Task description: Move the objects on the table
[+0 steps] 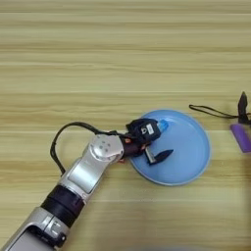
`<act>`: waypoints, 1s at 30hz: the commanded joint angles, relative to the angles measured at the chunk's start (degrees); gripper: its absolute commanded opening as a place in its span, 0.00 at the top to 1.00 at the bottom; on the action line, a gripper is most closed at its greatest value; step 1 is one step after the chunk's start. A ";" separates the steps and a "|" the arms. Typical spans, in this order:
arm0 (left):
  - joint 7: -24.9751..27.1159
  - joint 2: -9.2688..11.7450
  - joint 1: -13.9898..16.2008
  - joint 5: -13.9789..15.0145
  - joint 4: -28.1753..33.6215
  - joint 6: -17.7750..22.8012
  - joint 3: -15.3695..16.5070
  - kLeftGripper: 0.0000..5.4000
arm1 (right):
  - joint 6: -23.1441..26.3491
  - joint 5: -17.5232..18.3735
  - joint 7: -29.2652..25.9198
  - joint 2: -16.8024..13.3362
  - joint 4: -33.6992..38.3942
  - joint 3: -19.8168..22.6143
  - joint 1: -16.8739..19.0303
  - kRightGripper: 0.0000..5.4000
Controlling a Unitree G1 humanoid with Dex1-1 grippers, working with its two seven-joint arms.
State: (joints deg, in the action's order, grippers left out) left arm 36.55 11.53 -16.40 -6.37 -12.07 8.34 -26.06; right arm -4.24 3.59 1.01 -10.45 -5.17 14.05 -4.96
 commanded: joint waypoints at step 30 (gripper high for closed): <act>-1.12 0.27 0.56 -0.86 -1.66 0.15 0.51 0.67 | 0.18 -0.03 0.28 0.14 0.19 0.09 0.41 0.00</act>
State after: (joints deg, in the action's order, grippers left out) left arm 35.59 11.50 -16.41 -6.48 -12.74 8.14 -25.55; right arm -4.25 3.58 1.01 -10.43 -5.17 14.05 -4.95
